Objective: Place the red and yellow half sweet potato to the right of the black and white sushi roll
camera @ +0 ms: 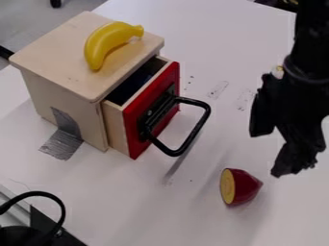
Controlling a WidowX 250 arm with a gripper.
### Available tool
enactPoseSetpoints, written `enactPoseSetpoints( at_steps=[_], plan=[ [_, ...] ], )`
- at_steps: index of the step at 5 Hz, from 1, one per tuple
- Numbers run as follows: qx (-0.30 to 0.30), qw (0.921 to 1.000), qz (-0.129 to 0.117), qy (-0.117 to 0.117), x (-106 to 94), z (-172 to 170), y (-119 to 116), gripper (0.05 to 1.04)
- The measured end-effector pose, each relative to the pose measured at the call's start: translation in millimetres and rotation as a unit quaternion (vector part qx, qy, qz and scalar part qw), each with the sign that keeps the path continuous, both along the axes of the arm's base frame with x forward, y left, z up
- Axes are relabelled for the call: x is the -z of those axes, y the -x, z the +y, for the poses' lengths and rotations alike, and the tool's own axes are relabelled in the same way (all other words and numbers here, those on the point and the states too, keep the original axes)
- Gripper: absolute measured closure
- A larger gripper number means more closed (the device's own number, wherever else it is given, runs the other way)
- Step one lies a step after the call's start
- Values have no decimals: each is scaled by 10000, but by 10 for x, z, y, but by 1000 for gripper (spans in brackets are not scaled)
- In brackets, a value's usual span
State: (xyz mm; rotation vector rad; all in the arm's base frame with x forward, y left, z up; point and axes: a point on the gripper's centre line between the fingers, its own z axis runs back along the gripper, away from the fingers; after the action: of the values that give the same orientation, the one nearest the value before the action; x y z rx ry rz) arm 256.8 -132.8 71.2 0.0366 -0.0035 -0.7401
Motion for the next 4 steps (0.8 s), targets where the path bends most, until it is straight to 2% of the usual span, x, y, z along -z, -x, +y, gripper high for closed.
enactPoseSetpoints(
  at_steps=[1, 2, 4],
  plan=[
    [-35, 9997, 244, -49, 130, 56, 144, 86],
    [-31, 9990, 397, -193, 226, 198, 221, 86],
    [121, 9969, 600, -487, 411, 349, 243, 86]
  ],
)
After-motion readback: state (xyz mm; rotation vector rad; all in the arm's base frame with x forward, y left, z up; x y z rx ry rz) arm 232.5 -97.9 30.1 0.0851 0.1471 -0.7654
